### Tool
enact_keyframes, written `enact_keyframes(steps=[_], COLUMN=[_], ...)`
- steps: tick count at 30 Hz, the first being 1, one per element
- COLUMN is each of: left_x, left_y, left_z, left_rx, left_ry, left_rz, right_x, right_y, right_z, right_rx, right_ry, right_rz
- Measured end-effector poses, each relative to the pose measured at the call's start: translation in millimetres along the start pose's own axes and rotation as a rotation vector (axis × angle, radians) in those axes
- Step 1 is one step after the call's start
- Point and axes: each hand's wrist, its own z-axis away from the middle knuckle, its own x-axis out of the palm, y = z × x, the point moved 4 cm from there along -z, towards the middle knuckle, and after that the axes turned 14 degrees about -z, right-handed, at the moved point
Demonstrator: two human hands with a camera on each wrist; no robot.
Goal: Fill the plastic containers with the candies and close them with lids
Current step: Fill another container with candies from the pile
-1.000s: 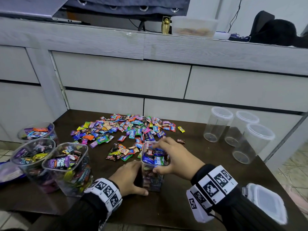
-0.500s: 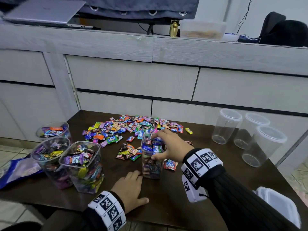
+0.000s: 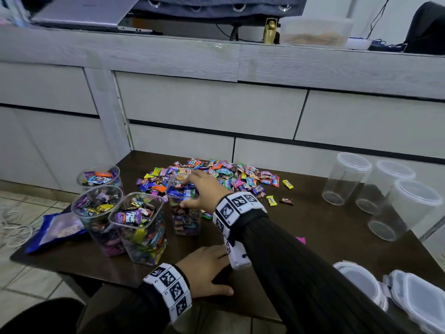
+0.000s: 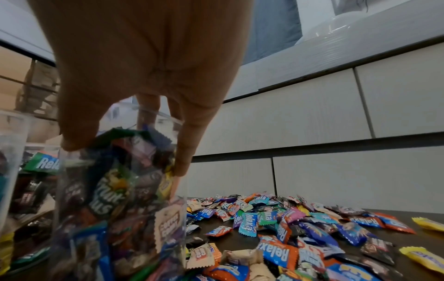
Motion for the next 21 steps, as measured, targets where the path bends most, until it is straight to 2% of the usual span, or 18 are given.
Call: enact_keyframes(steps=[6,11,16,21], left_x=[-0.4,-0.2,0.2,-9.8], left_y=[0.6,0.0,-5.9,-5.4], left_z=[0.8,0.6,-8.2,-28.1], left_rx=[-0.035,-0.033,-0.031,-0.077], left_ry=[0.022,0.015,-0.06,-0.085], left_rz=[-0.041,0.023,-0.042,-0.12], right_x=[10.1,4.3,-40.2,-122.4], right_y=[-4.8,-1.5,20.3,94.6], right_z=[-19.3,-7.4,30.7,94.1], right_rx=[0.012,-0.004,-0.028,0.171], right_ry=[-0.007,-0.025,0.12,0.347], right_rz=[0.059,-0.033,-0.049,0.096])
